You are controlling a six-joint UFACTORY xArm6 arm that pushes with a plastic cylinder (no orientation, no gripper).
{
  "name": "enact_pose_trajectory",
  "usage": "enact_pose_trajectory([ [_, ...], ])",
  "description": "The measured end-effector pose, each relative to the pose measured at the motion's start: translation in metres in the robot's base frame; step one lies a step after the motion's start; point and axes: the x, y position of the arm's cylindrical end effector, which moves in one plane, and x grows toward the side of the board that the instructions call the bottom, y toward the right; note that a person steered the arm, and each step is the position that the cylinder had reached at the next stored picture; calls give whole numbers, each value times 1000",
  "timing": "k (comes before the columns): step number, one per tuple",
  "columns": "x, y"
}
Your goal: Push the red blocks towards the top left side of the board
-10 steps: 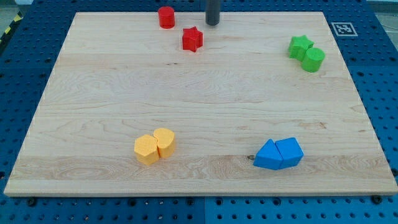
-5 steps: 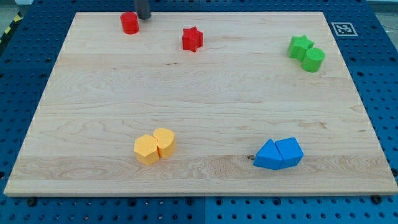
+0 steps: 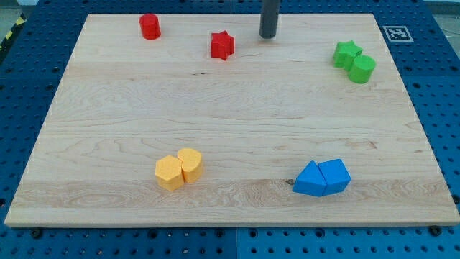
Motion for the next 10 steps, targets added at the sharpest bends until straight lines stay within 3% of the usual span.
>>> enact_pose_trajectory([
  [2,53,-50],
  [4,11,-143],
  [6,11,-92],
  [7,-18,-91],
  [8,-43,-102],
  [10,-49,-167],
])
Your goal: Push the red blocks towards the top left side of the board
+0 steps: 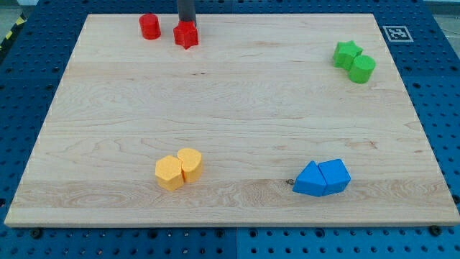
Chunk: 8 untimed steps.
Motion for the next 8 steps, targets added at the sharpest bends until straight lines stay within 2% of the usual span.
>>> enact_pose_trajectory([
  [1,-3,40],
  [2,13,89],
  [3,64,94],
  [4,71,75],
  [6,38,2],
  [7,29,-17],
  [8,29,16],
])
